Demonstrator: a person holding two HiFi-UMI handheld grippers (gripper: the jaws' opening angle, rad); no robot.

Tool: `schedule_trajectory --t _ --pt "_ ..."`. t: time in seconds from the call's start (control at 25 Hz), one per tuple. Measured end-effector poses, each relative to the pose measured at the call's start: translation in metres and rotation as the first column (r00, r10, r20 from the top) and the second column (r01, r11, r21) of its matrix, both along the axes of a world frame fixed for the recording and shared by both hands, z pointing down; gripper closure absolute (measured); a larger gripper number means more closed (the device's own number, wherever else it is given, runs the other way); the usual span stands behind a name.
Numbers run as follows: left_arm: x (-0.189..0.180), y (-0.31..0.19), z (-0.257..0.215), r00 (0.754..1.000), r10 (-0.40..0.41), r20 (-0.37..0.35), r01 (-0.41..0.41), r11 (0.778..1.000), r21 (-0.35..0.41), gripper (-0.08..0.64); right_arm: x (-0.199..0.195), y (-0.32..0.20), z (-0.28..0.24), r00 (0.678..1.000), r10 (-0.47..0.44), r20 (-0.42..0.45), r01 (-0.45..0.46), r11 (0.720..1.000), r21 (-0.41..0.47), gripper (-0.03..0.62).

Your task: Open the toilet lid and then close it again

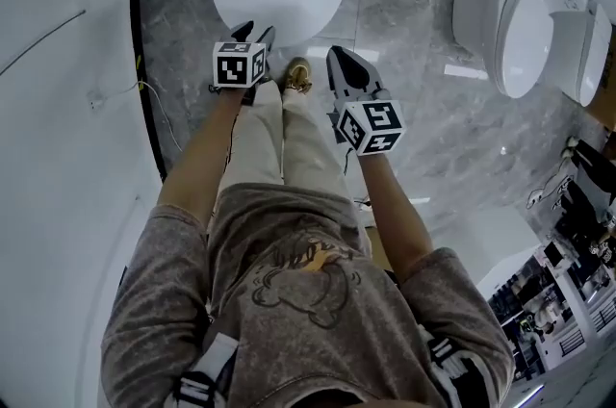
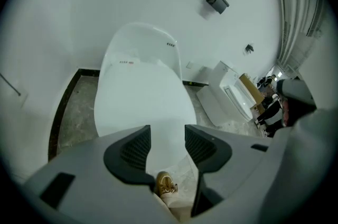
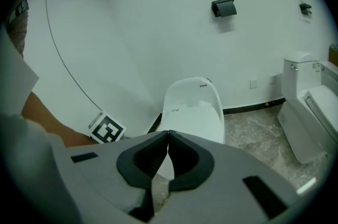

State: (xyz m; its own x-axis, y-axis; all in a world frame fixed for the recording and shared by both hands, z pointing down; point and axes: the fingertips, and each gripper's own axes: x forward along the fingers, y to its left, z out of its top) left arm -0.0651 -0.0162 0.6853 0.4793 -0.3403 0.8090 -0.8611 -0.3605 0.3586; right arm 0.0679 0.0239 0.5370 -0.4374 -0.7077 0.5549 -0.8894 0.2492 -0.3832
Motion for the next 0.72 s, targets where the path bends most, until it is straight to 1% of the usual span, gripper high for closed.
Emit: schedule_trajectory --t 0.08,0.2,0.32,0.4,0.56,0.72 --pt "0.006 -0.012 -0.041 1.000 0.001 -0.026 0.000 0.999 0.039 0.359 0.002 -0.007 -0.021 1.000 -0.011 0.001 0.011 1.000 0.021 0.565" --pt "0.004 -0.015 -0.100 0.997 0.001 -0.076 0.007 0.995 0.097 0.359 -0.007 -0.005 -0.055 1.000 -0.026 0.008 0.026 0.998 0.061 0.565" --pt "0.004 -0.017 -0.159 0.993 0.012 -0.119 0.009 0.985 0.173 0.359 -0.012 -0.004 -0.090 0.999 -0.038 0.010 0.037 0.992 0.118 0.565" --pt "0.007 -0.023 -0.203 0.990 0.022 -0.140 0.011 0.973 0.230 0.359 -0.008 -0.008 -0.118 0.999 -0.038 0.020 0.035 0.989 0.147 0.565" --pt "0.012 -0.029 -0.285 0.977 0.039 -0.208 0.033 0.943 0.331 0.359 -0.003 -0.012 -0.167 0.998 -0.050 0.032 0.042 0.979 0.201 0.565" --pt "0.012 -0.017 -0.343 0.964 0.096 -0.246 0.012 0.914 0.405 0.367 -0.007 -0.007 -0.204 0.997 -0.072 0.031 0.062 0.967 0.248 0.565"
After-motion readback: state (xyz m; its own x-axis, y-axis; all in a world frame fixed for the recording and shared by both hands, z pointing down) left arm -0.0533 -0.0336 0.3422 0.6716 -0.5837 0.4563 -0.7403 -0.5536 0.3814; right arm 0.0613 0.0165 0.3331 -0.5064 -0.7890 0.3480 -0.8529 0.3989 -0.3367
